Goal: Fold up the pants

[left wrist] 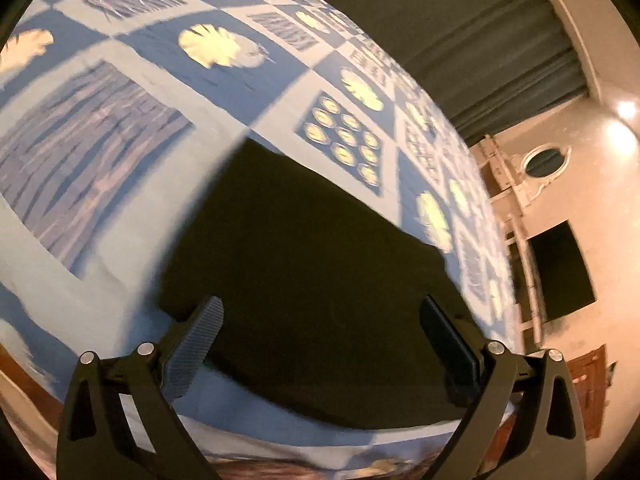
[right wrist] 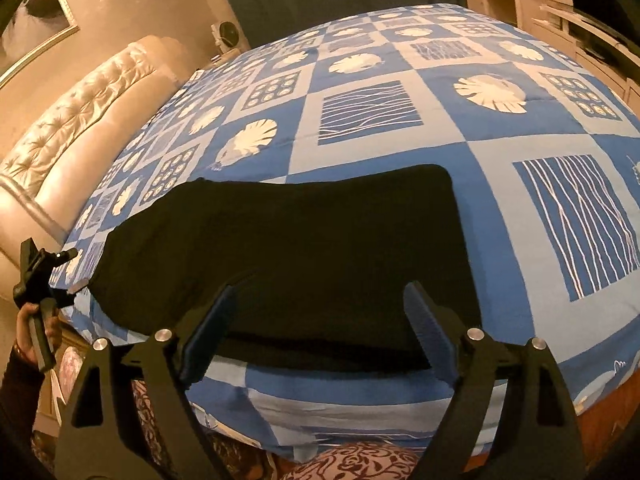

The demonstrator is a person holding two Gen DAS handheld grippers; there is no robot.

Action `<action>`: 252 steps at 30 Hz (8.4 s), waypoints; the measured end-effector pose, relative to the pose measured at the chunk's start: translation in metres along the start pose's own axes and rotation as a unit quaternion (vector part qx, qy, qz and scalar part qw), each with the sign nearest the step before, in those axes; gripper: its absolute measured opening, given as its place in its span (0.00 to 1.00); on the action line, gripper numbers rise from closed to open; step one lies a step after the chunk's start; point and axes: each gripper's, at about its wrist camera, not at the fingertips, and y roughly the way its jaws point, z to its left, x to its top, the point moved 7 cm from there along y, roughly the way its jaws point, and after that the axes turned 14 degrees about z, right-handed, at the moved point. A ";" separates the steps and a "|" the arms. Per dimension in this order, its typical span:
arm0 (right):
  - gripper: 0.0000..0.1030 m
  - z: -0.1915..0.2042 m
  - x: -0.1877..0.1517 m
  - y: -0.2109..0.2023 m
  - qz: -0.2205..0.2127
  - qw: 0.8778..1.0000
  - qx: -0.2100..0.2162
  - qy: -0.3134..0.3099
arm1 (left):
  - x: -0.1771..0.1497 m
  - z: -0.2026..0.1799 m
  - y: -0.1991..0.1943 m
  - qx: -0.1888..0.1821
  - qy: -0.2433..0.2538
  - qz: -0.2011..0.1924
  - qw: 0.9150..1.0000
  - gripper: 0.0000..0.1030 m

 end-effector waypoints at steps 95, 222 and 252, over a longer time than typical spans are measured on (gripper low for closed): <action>0.89 -0.008 0.001 0.023 0.065 0.978 0.176 0.090 | -0.086 -0.279 0.116 -0.092 0.205 0.080 0.971 0.82; 0.45 -0.063 -0.002 0.067 0.096 0.945 0.273 0.155 | -0.124 -0.139 0.125 -0.074 0.081 0.110 0.988 0.38; 0.69 -0.049 0.005 0.069 0.103 0.944 0.281 0.138 | -0.125 -0.110 0.088 -0.054 0.108 0.098 0.988 0.74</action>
